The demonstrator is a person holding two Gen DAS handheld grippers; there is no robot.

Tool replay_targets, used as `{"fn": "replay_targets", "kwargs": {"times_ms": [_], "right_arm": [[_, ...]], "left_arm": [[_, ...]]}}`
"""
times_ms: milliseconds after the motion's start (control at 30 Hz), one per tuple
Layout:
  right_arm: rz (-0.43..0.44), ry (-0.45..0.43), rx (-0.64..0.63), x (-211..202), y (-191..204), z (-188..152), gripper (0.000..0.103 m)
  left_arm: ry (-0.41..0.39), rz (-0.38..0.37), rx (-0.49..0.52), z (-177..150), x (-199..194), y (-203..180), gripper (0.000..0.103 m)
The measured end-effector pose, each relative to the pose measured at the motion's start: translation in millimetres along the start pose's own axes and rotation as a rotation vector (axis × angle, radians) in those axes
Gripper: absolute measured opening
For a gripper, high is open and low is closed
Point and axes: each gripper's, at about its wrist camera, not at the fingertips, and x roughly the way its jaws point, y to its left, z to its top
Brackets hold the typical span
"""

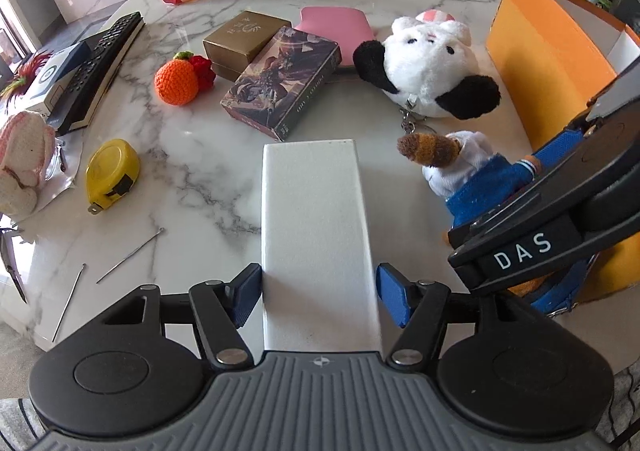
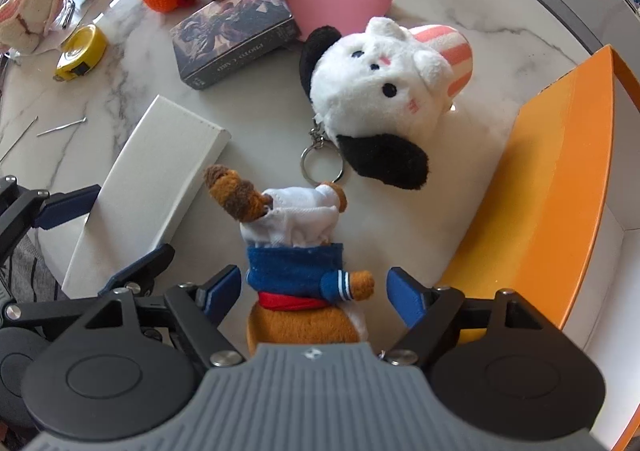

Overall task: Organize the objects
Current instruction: 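Carry the dog plush toward the orange box while left gripper holds the white box, then lower the dog plush into the orange box and open the right gripper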

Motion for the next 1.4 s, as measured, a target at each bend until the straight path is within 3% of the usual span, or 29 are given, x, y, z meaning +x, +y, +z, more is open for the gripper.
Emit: {"fn": "replay_targets", "kwargs": {"times_ms": [133, 200, 333, 467, 600, 833, 1067, 1300, 1400], "right_arm": [[-0.010, 0.007, -0.021, 15.4, 1.0, -2.7, 0.078], [0.011, -0.008, -0.016, 17.5, 1.8, -5.2, 0.062], [0.018, -0.053, 0.013, 14.9, 1.0, -12.1, 0.048], [-0.027, -0.116, 0.054, 7.3, -5.1, -21.1, 0.046], [0.042, -0.203, 0.168, -1.4, -18.1, -35.0, 0.045], [0.108, -0.369, 0.261, -28.4, -17.2, -50.9, 0.045], [0.192, -0.510, 0.342, -56.9, -31.4, -71.3, 0.045], [0.207, -0.615, 0.402, -89.0, -55.3, -95.0, 0.045], [0.193, -0.660, 0.448, -103.0, -72.4, -106.7, 0.045]], "left_arm": [[0.006, 0.024, 0.020, -0.2, 7.2, -5.6, 0.078], [0.005, 0.014, 0.006, -0.2, 7.6, -3.1, 0.078], [-0.009, 0.019, -0.023, -0.8, 5.5, -1.5, 0.070], [-0.016, -0.004, -0.082, 1.2, 5.5, 6.8, 0.070], [-0.032, 0.007, -0.097, 0.7, 5.7, 6.1, 0.069], [-0.082, 0.049, -0.175, -2.4, 0.0, 15.9, 0.069], [-0.132, -0.047, -0.214, 0.3, -10.0, 17.7, 0.069], [-0.228, -0.196, -0.244, 2.7, -29.5, 18.4, 0.069], [-0.257, -0.224, -0.240, 4.2, -34.6, 16.5, 0.069]]}}
